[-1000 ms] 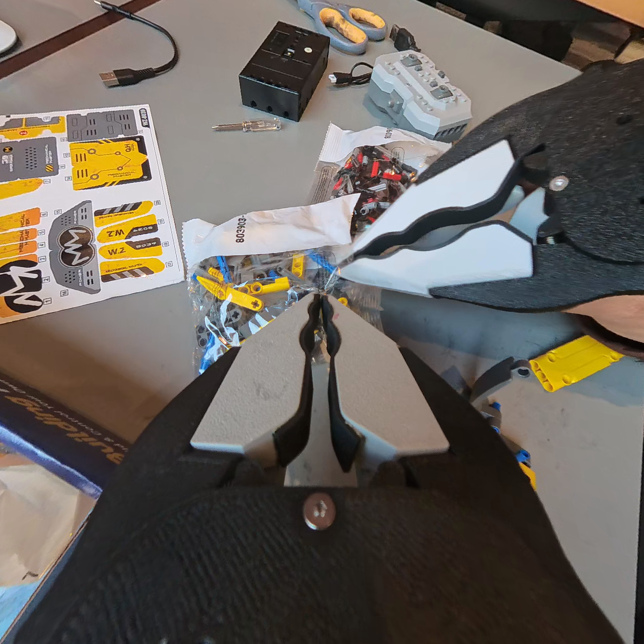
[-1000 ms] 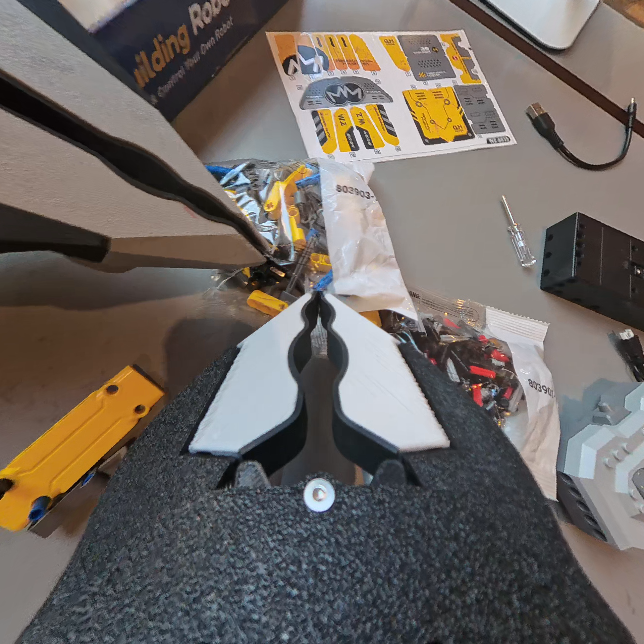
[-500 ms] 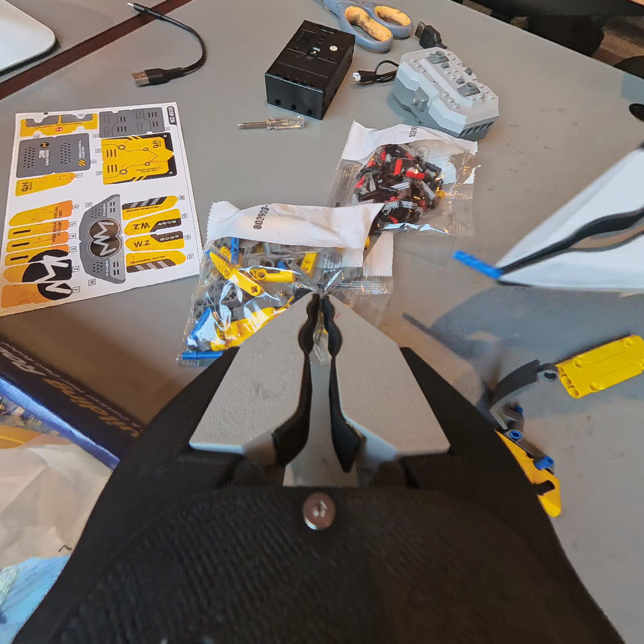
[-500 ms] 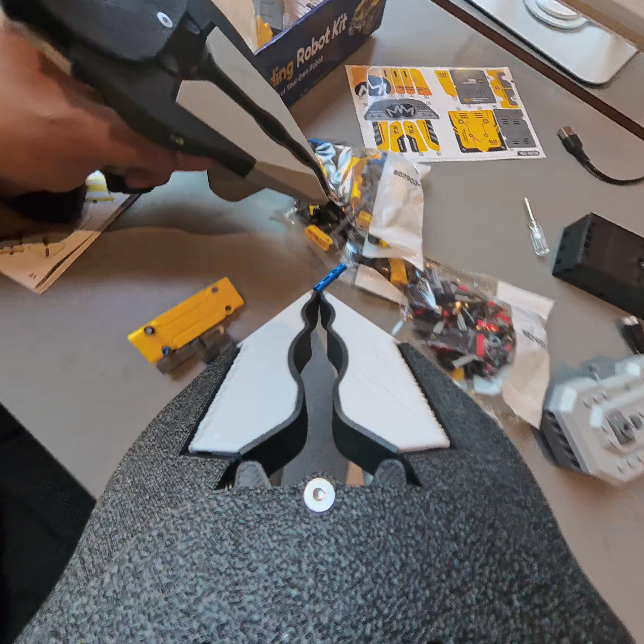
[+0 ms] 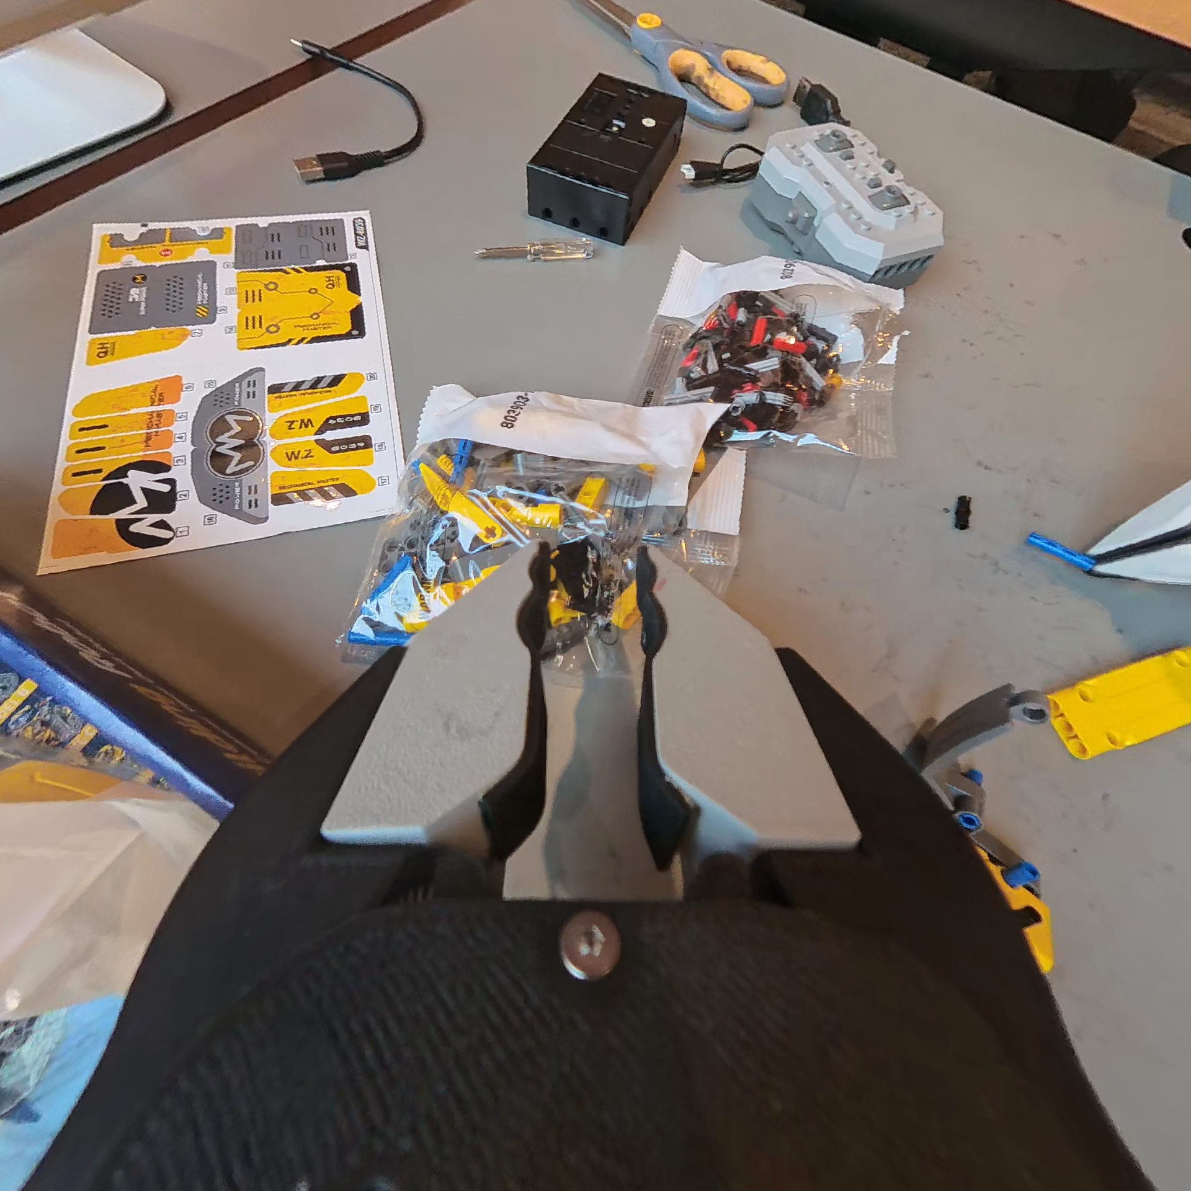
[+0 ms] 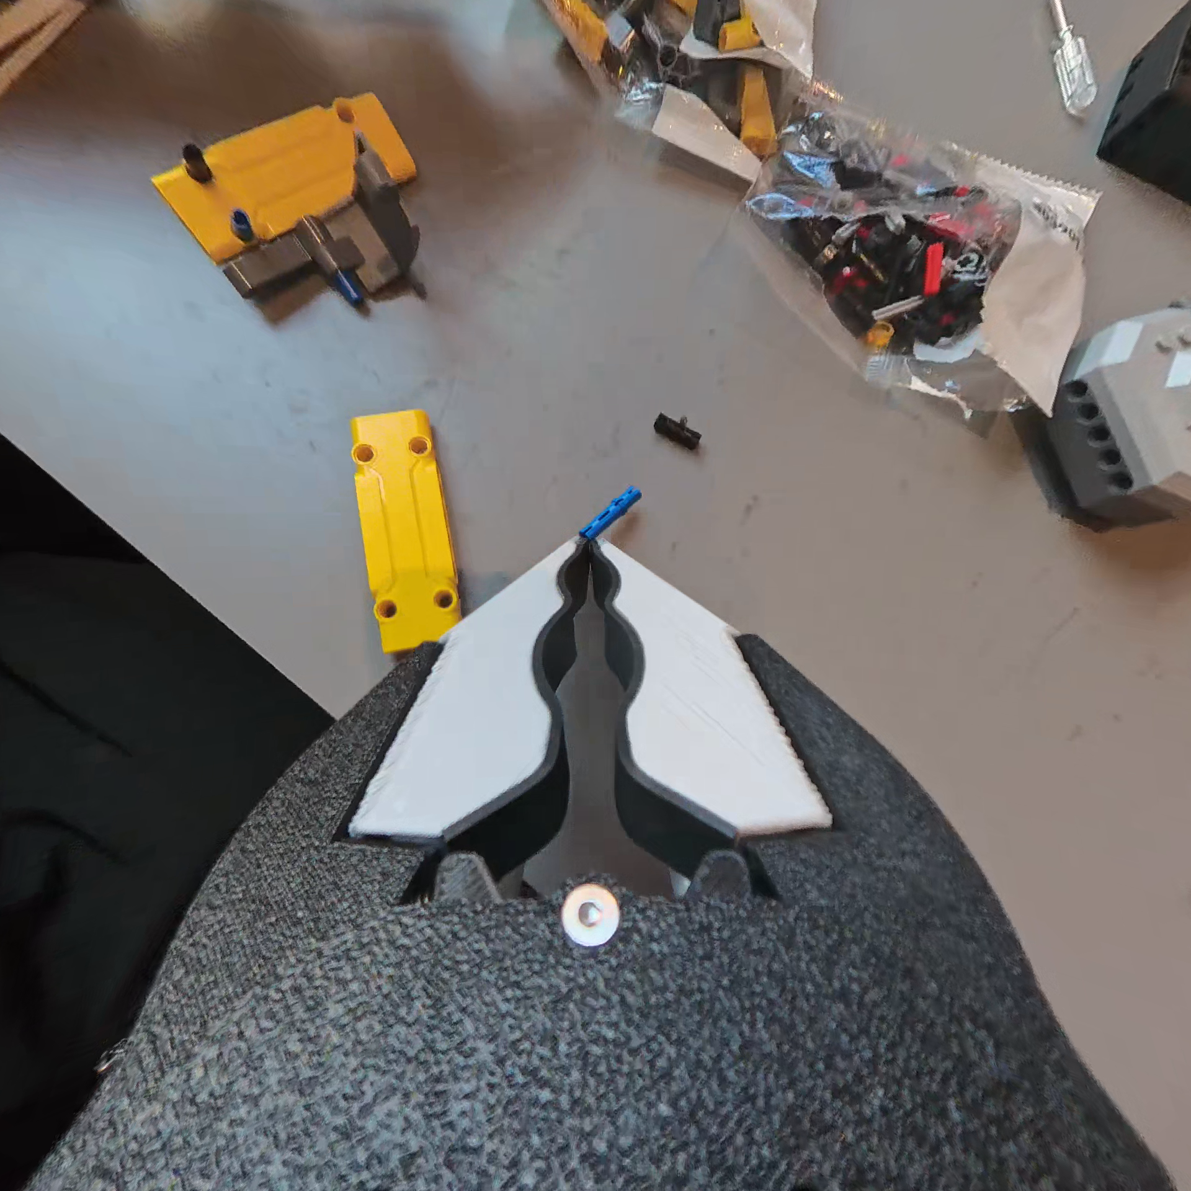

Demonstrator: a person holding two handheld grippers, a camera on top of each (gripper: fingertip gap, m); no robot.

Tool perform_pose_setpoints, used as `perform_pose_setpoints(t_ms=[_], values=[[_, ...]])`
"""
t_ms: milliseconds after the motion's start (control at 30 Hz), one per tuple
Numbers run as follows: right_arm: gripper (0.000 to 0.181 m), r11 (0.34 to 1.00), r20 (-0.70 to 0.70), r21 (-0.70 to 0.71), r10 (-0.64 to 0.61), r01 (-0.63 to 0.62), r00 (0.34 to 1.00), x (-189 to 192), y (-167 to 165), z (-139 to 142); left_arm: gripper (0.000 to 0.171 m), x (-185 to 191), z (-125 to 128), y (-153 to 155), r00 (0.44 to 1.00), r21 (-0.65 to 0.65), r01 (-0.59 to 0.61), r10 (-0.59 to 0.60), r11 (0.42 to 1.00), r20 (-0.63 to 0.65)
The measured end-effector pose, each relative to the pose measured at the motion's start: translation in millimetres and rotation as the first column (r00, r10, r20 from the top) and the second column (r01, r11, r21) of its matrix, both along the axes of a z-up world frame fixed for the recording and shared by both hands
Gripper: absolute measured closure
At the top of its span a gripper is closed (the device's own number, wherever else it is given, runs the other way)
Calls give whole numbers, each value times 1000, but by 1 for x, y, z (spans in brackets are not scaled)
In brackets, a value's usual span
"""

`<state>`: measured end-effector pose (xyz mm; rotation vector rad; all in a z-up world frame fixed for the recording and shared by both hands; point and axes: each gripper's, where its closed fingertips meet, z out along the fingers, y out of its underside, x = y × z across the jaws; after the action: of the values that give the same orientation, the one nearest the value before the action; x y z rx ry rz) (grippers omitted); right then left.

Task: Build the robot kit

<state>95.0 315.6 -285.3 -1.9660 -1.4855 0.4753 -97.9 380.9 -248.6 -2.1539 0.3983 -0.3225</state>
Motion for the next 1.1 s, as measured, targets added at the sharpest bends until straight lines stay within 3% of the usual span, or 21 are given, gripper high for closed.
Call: perform_pose_setpoints(t_ms=[533, 800, 967, 1100], values=[[173, 1000, -56, -1, 7, -8, 998, -3, 4, -2, 144, -2, 9, -1, 1000, 33, -8, 8, 999, -1], [162, 999, -194, -41, -11, 3, 981, -3, 3, 20, 144, -9, 17, -1, 999, 57, -30, 28, 998, 26], [160, 997, -227, -8, 74, -78, 971, -4, -18, 34, 144, -10, 21, 0, 998, 67, -37, 33, 997, 48], [153, 989, -177, 20, 145, -144, 973, -9, -38, 25, 144, -5, 17, 0, 999, 58, -26, 24, 998, 36]])
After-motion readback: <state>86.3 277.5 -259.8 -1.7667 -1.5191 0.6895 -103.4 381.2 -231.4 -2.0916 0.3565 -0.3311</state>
